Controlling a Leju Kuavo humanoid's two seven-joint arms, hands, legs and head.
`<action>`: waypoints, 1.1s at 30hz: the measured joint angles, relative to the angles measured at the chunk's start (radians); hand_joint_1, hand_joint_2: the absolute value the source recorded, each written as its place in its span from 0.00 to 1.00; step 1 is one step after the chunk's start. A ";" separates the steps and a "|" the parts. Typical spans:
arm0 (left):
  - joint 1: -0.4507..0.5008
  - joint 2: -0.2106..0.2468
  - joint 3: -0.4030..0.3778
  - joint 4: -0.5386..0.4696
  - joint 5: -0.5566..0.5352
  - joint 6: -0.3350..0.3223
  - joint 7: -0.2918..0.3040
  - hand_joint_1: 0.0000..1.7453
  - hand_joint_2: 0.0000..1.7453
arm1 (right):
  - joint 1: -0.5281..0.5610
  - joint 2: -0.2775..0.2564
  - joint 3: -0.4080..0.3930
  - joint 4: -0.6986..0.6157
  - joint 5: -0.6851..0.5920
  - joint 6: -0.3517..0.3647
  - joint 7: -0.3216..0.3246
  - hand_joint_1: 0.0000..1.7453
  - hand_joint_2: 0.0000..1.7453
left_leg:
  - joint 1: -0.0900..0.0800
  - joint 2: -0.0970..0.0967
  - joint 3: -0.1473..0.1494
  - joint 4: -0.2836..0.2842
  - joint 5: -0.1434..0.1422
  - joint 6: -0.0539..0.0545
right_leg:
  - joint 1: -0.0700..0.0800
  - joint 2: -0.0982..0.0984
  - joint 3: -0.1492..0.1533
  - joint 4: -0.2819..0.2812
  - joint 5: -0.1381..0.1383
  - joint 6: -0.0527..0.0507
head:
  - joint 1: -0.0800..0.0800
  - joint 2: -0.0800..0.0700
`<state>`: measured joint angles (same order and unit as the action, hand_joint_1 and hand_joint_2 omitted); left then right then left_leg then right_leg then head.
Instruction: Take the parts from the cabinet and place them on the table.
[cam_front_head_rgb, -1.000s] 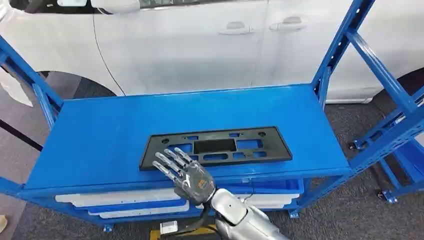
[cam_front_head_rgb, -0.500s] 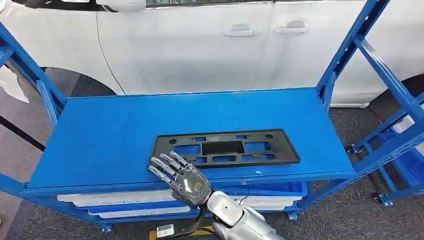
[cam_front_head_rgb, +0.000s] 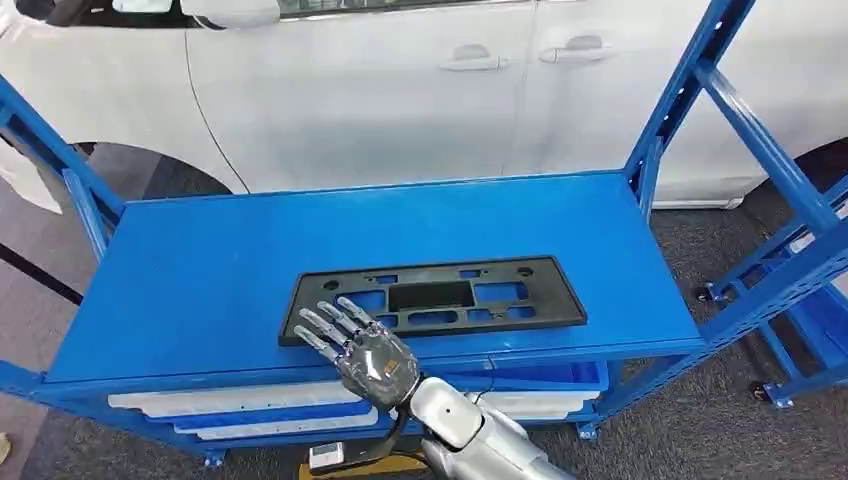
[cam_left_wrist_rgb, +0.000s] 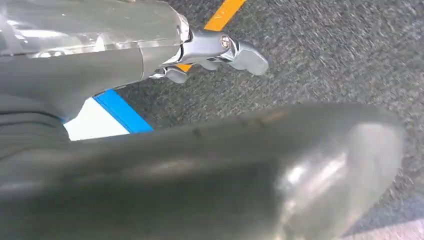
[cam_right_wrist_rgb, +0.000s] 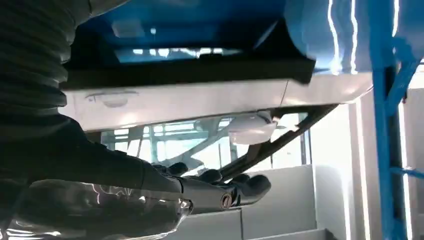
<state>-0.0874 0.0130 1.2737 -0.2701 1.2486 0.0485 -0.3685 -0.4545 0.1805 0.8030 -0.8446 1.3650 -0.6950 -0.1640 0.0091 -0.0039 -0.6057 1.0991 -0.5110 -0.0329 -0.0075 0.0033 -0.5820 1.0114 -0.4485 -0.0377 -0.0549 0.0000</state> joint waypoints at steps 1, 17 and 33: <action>0.000 0.001 0.000 0.000 0.000 0.000 0.000 0.00 0.00 | -0.002 0.009 -0.010 0.001 0.006 0.000 0.003 0.00 1.00 | 0.003 0.000 -0.039 0.084 -0.040 -0.005 | 0.001 0.000 0.000 0.000 0.000 0.000 | 0.000 0.000; -0.003 0.005 0.000 0.000 0.000 0.003 0.006 0.00 0.00 | -0.053 0.074 -0.104 0.059 0.020 0.000 0.022 0.00 1.00 | 0.000 0.002 0.038 -0.105 0.076 0.049 | 0.003 0.001 -0.109 0.247 -0.140 0.048 | 0.000 0.000; -0.003 0.006 0.000 0.001 0.000 0.002 0.010 0.00 0.00 | -0.061 0.091 -0.130 0.086 0.052 0.000 0.039 0.00 1.00 | 0.003 0.000 -0.082 0.174 -0.076 -0.011 | 0.004 -0.002 0.002 -0.009 0.005 -0.003 | 0.000 0.000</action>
<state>-0.0906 0.0187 1.2734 -0.2693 1.2482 0.0507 -0.3582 -0.5154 0.2712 0.6725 -0.7587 1.4168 -0.6950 -0.1251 0.0123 -0.0038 -0.6881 1.2729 -0.5869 -0.0439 -0.0040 0.0014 -0.5805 1.0027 -0.4438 -0.0407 -0.0549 0.0000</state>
